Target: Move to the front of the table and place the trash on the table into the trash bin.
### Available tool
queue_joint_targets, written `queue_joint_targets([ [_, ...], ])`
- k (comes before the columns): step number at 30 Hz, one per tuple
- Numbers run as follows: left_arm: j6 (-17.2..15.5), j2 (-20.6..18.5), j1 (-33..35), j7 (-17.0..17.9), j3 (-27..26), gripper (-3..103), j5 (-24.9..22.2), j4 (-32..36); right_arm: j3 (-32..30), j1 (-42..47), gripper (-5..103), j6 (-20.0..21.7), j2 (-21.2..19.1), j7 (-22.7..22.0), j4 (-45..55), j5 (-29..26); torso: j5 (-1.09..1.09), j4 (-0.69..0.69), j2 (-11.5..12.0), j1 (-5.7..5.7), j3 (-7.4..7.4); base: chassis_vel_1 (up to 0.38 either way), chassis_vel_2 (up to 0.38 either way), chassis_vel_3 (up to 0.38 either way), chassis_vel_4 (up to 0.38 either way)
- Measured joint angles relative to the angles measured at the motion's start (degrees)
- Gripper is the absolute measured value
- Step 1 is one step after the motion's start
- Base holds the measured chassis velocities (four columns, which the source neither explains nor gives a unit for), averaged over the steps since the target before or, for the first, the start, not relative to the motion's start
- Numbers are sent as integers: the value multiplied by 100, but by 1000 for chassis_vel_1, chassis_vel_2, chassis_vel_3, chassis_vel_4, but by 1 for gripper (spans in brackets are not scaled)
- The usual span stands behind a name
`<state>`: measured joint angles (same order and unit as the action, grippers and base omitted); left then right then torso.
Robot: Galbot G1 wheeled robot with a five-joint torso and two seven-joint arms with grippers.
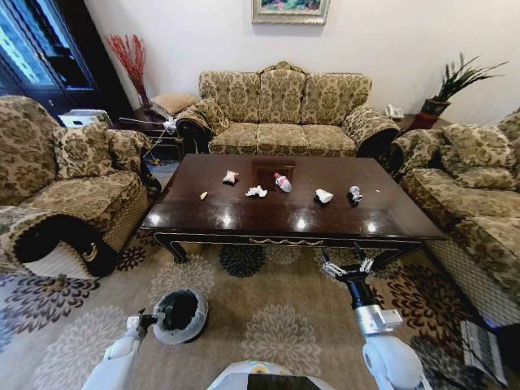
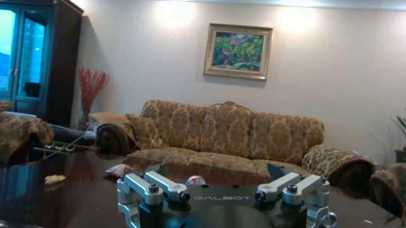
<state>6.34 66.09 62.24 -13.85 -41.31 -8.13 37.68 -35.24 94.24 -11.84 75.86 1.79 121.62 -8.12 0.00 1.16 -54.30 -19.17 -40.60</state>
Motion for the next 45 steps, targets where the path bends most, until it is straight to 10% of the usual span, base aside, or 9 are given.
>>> queue_joint_targets([
  [10, -66, 73, -307, -246, -23, 92, 284, -449, -57, 126, 100, -26, -8, -97, 92, 58, 0, 0, 0, 0, 0, 0, 0, 0, 0],
  [22, -319, 175, -745, -211, -232, 51, 891, -1140, -87, 262, 100, -26, 10, -152, 170, 112, 0, 0, 0, 0, 0, 0, 0, 0, 0],
  [35, -975, 205, -430, -192, -221, 3, 753, -466, -89, 257, 100, 13, -4, -254, 290, 92, -3, 0, 0, 0, 0, 0, 0, 0, 0],
  [45, -1192, 217, 249, -80, -347, 2, 165, 272, -64, 214, 100, 196, -115, -347, 510, -24, -2, -1, 0, 0, 0, 0, 0, 0, 0],
])
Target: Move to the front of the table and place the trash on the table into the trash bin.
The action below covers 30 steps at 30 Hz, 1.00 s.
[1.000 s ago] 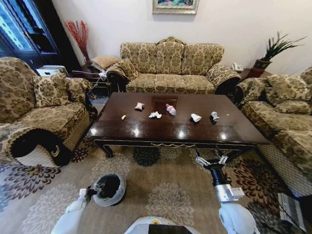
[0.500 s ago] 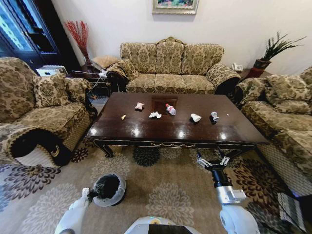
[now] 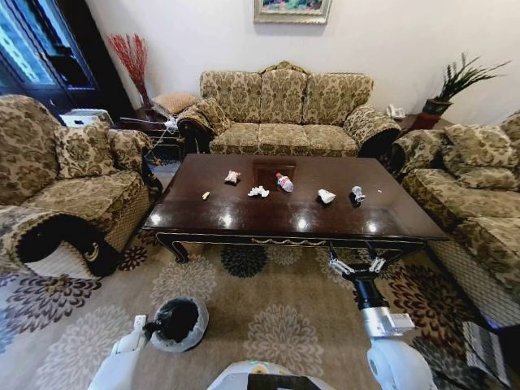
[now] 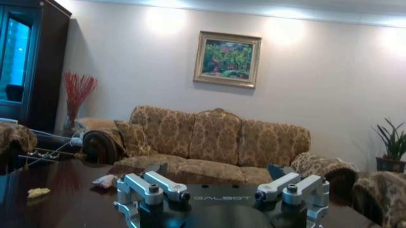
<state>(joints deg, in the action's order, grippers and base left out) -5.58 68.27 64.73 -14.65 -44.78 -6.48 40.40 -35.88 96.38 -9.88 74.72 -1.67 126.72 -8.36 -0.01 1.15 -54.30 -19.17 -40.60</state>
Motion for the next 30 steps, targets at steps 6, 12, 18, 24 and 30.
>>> queue_joint_targets([
  [6, -472, 21, 1167, 121, -287, 1, -821, 1479, 10, -43, 100, 2, 10, 12, -1, -124, 2, 5, 0, 0, 0, 0, 0, 0, 0],
  [12, -697, 42, 2023, 247, -441, 1, -1471, 2964, -53, -48, 100, -94, 73, 61, -39, -271, -2, -2, 0, 0, 0, 0, 0, 0, 0],
  [18, -1070, 201, 3335, 732, -1085, 1, -2266, 5237, -2, -234, 100, -255, 69, 175, -222, -569, 4, 3, 0, 1, 1, 0, 0, 0, 0],
  [24, -1257, 425, 4085, 1137, -1592, 1, -2800, 6993, 4, -333, 100, -520, 30, 269, -418, -748, 4, 1, 0, 0, 0, 0, 0, 0, 0],
  [30, -1500, 607, 4658, 1663, -2028, 1, -3403, 8928, -41, -343, 100, -835, -19, 221, -565, -745, 3, 3, 0, 1, 0, 0, 0, 0, 0],
])
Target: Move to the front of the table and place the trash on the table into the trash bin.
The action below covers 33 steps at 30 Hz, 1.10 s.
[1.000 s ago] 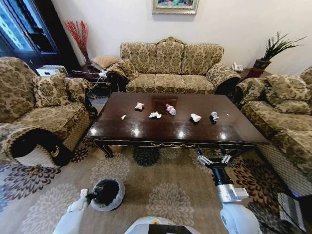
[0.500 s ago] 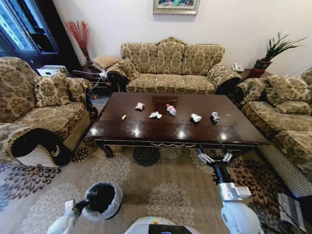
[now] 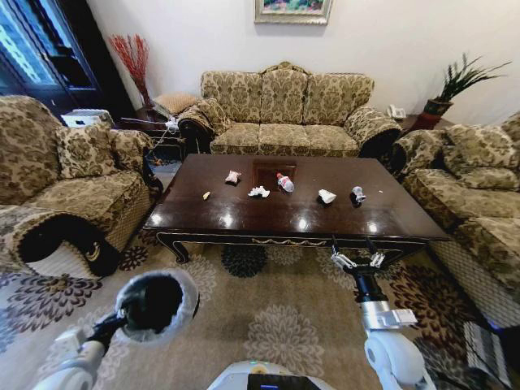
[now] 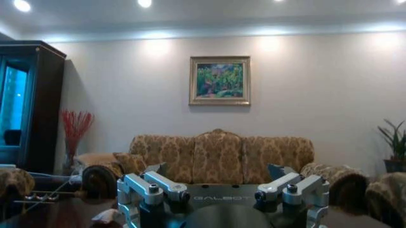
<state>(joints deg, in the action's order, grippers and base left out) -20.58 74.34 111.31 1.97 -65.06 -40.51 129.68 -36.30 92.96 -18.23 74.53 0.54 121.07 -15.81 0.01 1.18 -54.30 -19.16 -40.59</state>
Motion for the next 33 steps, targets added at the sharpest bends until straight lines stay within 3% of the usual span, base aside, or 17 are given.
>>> queue_joint_targets([
  [4, -337, -58, -223, 338, -183, 1, -498, 1087, -49, 146, 100, 0, -14, 70, 86, 103, 1, -4, 0, 0, 0, 0, 0, 0, 0],
  [9, -558, -157, -413, 507, -255, 1, -767, 1497, -29, 254, 100, 57, 33, 224, 267, 191, -1, -3, 0, 0, 0, 0, 0, 0, 0],
  [21, -479, -765, -715, 434, -338, 1, -765, 1099, -21, 115, 100, 189, 139, 273, 327, 370, -2, -2, 0, 0, 0, -9, 3, 7, -8],
  [29, -277, -1771, -738, 1, -427, 1, -635, 183, -39, 91, 100, 187, 180, 341, 242, 480, -3, -2, 0, 1, 0, -119, 149, 109, -152],
  [33, -246, -1921, -806, -46, -416, 1, -604, 17, 3, 88, 100, 180, 223, 376, 231, 538, -3, -2, 0, -1, -1, -201, 268, 210, -277],
])
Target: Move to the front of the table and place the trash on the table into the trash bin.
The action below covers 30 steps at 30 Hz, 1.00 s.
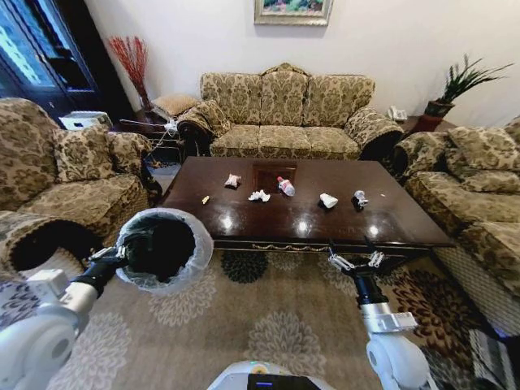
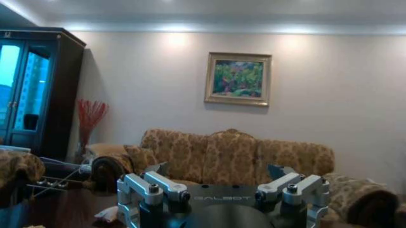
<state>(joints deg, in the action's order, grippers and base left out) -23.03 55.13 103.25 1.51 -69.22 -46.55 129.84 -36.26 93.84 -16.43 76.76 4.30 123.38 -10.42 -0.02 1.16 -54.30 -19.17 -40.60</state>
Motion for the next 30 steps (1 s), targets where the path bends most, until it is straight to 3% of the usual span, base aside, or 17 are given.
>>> queue_joint_targets([
  [3, 36, -81, -85, -36, 9, 1, 12, -79, 107, -22, 100, -120, 62, -16, -17, 137, 6, 0, 0, 0, 0, -232, 338, 226, -322],
  [10, 82, -99, -163, -62, 20, 1, 3, -86, 139, -68, 100, -144, 115, 82, -43, 165, -3, 0, 3, -8, -3, -193, 295, 155, -287],
  [17, 87, -58, -232, -59, 106, 1, 0, -78, 94, -51, 100, -202, 98, 119, -115, 130, 7, 0, -1, 8, 4, -11, 17, 8, -5],
  [22, 87, -60, -233, -58, 96, 1, -10, -53, 85, -28, 100, -223, 92, 113, -140, 103, 2, 0, -3, 9, 4, 45, -45, -55, 34],
  [30, 87, -42, -216, -56, 26, 1, -37, 40, 93, -13, 100, -243, 100, 102, -127, 92, 4, 0, 1, -2, 0, 112, 127, -104, -152],
])
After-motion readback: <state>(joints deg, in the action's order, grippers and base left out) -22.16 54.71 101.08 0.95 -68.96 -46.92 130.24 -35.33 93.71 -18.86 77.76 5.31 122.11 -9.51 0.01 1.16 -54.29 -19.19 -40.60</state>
